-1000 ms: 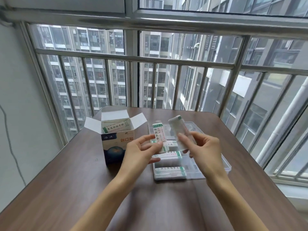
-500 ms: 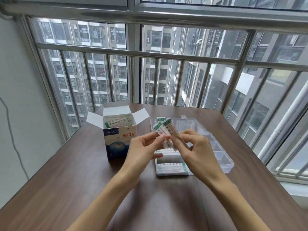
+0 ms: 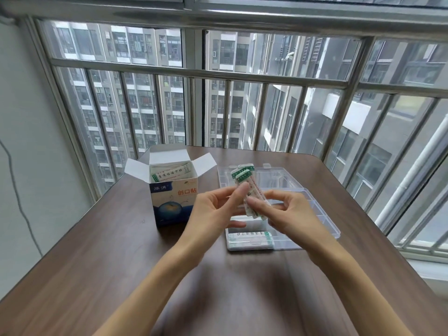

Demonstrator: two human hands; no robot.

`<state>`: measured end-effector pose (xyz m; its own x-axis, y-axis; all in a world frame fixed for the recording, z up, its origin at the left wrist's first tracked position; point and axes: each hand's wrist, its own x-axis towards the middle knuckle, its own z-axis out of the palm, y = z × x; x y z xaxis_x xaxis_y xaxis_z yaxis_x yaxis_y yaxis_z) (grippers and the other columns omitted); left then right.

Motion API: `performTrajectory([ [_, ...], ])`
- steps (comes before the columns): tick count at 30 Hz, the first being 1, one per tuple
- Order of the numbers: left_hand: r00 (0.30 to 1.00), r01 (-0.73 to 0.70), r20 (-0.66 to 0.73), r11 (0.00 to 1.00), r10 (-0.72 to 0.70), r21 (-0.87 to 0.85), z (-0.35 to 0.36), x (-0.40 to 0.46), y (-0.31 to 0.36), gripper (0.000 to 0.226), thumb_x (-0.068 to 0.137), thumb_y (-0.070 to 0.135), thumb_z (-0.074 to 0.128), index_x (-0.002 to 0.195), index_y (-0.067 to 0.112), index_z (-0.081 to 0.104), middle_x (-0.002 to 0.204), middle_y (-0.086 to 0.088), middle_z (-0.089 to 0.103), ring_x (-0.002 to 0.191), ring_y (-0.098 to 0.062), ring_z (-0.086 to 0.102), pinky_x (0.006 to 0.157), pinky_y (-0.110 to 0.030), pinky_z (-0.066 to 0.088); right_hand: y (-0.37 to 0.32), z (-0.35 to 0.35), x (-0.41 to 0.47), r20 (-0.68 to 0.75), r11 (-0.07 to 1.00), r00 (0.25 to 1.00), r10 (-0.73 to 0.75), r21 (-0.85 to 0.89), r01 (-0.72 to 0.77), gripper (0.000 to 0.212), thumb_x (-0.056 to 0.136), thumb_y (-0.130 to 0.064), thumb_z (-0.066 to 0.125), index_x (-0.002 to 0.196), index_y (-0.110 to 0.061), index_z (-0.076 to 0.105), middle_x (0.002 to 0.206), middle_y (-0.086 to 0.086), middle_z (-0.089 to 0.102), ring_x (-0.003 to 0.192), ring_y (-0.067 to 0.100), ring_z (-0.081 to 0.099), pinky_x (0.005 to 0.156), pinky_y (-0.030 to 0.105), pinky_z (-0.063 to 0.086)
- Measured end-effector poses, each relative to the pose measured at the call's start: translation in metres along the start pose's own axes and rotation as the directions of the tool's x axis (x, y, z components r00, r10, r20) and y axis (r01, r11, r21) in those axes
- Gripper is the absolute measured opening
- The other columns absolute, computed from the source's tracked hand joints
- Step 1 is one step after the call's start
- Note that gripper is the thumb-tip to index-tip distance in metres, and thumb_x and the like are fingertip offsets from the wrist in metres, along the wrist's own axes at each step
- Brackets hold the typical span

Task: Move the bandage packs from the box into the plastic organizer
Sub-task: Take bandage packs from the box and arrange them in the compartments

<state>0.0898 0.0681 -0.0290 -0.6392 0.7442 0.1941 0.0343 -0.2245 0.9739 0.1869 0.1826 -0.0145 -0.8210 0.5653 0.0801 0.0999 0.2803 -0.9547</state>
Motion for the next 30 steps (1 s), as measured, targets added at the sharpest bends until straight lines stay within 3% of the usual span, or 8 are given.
performTrajectory([
  [2, 0.997, -0.063, -0.039, 0.995, 0.066, 0.075, 0.001, 0.0, -0.003, 0.018, 0.088, 0.03, 0.059, 0.088, 0.021, 0.074, 0.084, 0.002, 0.076, 0.081, -0.009, 0.071, 0.065, -0.022, 0.055, 0.002, 0.004, -0.001, -0.006, 0.987, 0.998, -0.063, -0.15, 0.061, 0.027, 0.079, -0.048, 0.066, 0.083, -0.022, 0.071, 0.061, -0.008, 0.067, 0.056, 0.007, 0.059, 0.058, 0.019, 0.043],
  [5, 0.98, -0.125, -0.129, 0.971, 0.153, 0.205, -0.003, 0.003, -0.011, 0.021, 0.082, 0.044, 0.061, 0.082, 0.031, 0.077, 0.084, 0.014, 0.073, 0.084, -0.005, 0.068, 0.079, -0.026, 0.05, 0.01, 0.011, 0.001, -0.047, 0.874, 0.98, -0.192, -0.463, 0.149, 0.023, 0.087, -0.05, 0.054, 0.081, -0.03, 0.062, 0.07, -0.013, 0.06, 0.069, 0.004, 0.053, 0.066, 0.023, 0.039],
  [9, 0.962, -0.166, -0.183, 0.967, 0.202, 0.194, -0.006, 0.007, -0.013, 0.021, 0.076, 0.046, 0.063, 0.081, 0.032, 0.077, 0.078, 0.001, 0.053, 0.072, -0.017, 0.043, 0.069, -0.019, 0.037, 0.007, 0.017, 0.004, 0.039, 0.948, 0.98, -0.197, -0.248, 0.201, 0.016, 0.099, -0.024, 0.041, 0.103, -0.026, 0.057, 0.101, -0.006, 0.058, 0.099, 0.008, 0.053, 0.086, 0.02, 0.039],
  [13, 0.963, -0.181, -0.145, 0.945, 0.226, 0.271, -0.004, 0.006, -0.011, 0.015, 0.085, 0.036, 0.064, 0.091, 0.027, 0.073, 0.078, 0.01, 0.06, 0.074, -0.003, 0.052, 0.065, -0.01, 0.041, 0.005, 0.016, 0.004, 0.012, 0.987, 0.988, -0.157, 0.025, 0.157, 0.024, 0.097, -0.003, 0.046, 0.109, -0.014, 0.063, 0.087, -0.003, 0.068, 0.068, 0.002, 0.061, 0.069, 0.015, 0.049],
  [19, 0.943, -0.23, -0.048, 0.747, 0.33, 0.624, -0.019, 0.009, -0.017, 0.039, 0.094, 0.054, 0.039, 0.132, 0.043, 0.039, 0.089, 0.014, 0.062, 0.08, -0.003, 0.061, 0.074, -0.03, 0.051, 0.003, 0.003, 0.004, 0.089, 0.985, 0.987, -0.136, -0.098, 0.144, 0.029, 0.093, 0.001, 0.05, 0.104, -0.021, 0.066, 0.075, -0.007, 0.065, 0.056, 0.0, 0.053, 0.058, 0.008, 0.041],
  [22, 0.94, -0.248, 0.015, 0.65, 0.342, 0.719, -0.018, 0.008, -0.02, 0.034, 0.095, 0.059, 0.023, 0.125, 0.048, 0.035, 0.075, 0.015, 0.059, 0.071, -0.01, 0.061, 0.072, -0.04, 0.05, 0.004, 0.007, 0.004, 0.117, 0.979, 0.982, -0.147, -0.127, 0.161, 0.032, 0.094, -0.001, 0.049, 0.102, -0.028, 0.064, 0.07, -0.011, 0.061, 0.055, 0.0, 0.05, 0.057, 0.009, 0.04],
  [25, 0.951, -0.227, -0.002, 0.707, 0.308, 0.67, -0.014, 0.007, -0.023, 0.027, 0.095, 0.055, 0.022, 0.108, 0.043, 0.043, 0.074, 0.011, 0.062, 0.074, -0.012, 0.061, 0.074, -0.044, 0.049, 0.008, 0.012, 0.007, 0.084, 0.978, 0.985, -0.151, -0.131, 0.161, 0.03, 0.095, -0.004, 0.048, 0.102, -0.031, 0.06, 0.071, -0.009, 0.058, 0.056, 0.002, 0.05, 0.056, 0.012, 0.04],
  [30, 0.984, -0.135, 0.02, 0.671, 0.176, 0.729, -0.027, 0.011, -0.023, 0.009, 0.095, 0.044, 0.047, 0.099, 0.043, 0.055, 0.078, 0.015, 0.064, 0.063, -0.001, 0.056, 0.071, -0.036, 0.051, 0.015, -0.002, 0.012, 0.056, 0.934, 0.982, -0.18, -0.303, 0.188, 0.018, 0.089, -0.011, 0.061, 0.092, -0.028, 0.064, 0.086, -0.005, 0.068, 0.072, 0.01, 0.061, 0.064, 0.01, 0.042],
])
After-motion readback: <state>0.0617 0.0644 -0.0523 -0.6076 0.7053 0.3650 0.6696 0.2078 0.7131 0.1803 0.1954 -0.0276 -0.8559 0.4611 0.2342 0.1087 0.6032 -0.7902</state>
